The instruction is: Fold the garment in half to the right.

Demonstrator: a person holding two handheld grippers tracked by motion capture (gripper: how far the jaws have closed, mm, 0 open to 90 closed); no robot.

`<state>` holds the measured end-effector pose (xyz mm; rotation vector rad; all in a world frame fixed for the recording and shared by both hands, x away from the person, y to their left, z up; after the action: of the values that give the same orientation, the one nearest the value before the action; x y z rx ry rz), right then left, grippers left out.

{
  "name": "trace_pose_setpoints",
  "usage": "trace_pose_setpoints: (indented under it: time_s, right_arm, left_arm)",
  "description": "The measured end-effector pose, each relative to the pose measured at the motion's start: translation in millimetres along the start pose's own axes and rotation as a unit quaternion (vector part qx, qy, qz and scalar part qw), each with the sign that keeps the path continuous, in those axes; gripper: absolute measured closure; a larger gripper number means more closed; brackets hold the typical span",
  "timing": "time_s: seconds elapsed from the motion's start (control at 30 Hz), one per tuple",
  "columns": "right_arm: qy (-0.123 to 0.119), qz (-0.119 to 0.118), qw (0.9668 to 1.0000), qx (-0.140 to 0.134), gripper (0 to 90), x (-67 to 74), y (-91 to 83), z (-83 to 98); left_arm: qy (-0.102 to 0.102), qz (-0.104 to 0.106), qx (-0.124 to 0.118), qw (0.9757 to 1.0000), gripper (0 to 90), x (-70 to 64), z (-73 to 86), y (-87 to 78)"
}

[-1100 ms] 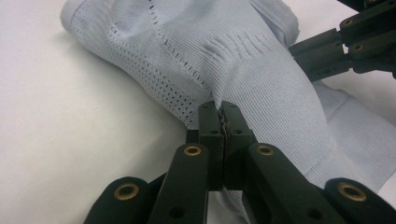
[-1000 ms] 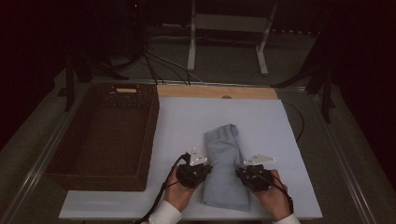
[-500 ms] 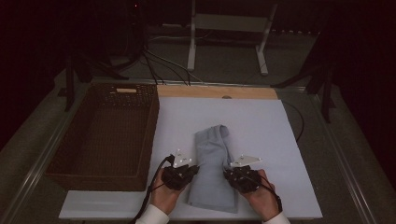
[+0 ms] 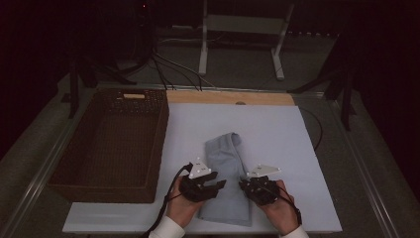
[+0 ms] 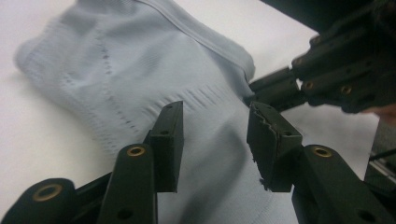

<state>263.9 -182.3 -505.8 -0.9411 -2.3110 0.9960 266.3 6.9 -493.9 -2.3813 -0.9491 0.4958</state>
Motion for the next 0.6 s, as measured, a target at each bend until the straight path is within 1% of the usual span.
trace_pose_setpoints:
  time_s: [0.17,0.2,0.23,0.3,0.33,0.37,0.4,0.43,0.5,0.6]
  right_arm:
    - [0.006,0.002,1.0000,-0.006,82.8,-5.1,-7.2,1.3]
    - [0.008,0.002,0.9999,-0.010,81.0,-6.6,-9.4,1.1]
    - [0.012,0.009,0.9996,-0.023,76.3,-10.1,-15.0,-0.5]
    - [0.015,0.016,0.9991,-0.037,68.7,-13.7,-21.2,-3.3]
    - [0.019,0.022,0.9986,-0.044,65.0,-15.9,-23.6,-4.7]
    - [0.019,0.022,0.9986,-0.044,65.0,-15.9,-23.6,-4.7]
    - [0.024,0.031,0.9979,-0.051,59.7,-21.2,-26.8,-7.1]
    - [0.024,0.031,0.9979,-0.051,59.7,-21.2,-26.8,-7.1]
    - [0.033,0.029,0.9972,-0.060,57.1,-26.1,-27.7,-9.4]
    - [0.045,0.024,0.9965,-0.067,57.1,-31.6,-26.5,-13.2]
  left_arm:
    - [0.004,0.004,0.008,1.0000,56.9,-4.2,1.7,5.0]
    - [0.004,0.004,0.009,0.9999,56.9,-4.9,2.4,5.8]
    - [0.007,0.004,0.011,0.9999,57.0,-5.3,2.9,6.2]
    - [0.007,0.004,0.012,0.9999,57.1,-5.5,3.5,6.7]
    - [0.006,0.004,0.012,0.9999,57.1,-5.4,3.6,6.7]
    - [0.006,0.004,0.012,0.9999,57.2,-5.4,3.6,6.7]
    - [0.005,0.004,0.012,0.9999,57.2,-5.5,4.0,6.6]
    - [0.005,0.004,0.012,0.9999,57.3,-5.5,4.0,6.6]
    - [0.005,0.004,0.014,0.9999,57.3,-5.6,4.6,6.7]
    - [0.005,0.004,0.015,0.9999,57.3,-5.6,5.1,6.7]
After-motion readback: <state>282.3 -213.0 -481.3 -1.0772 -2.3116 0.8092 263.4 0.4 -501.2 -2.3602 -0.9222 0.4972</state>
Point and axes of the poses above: each handheld gripper's, and its own axes: y roughly forward along the jaws, z roughly out of its underside, x roughly to its left, the point moved 3 cm from there along y, roughly forward along the jaws, and after that the axes turned 7 degrees about -z, right-handed, at the moved point
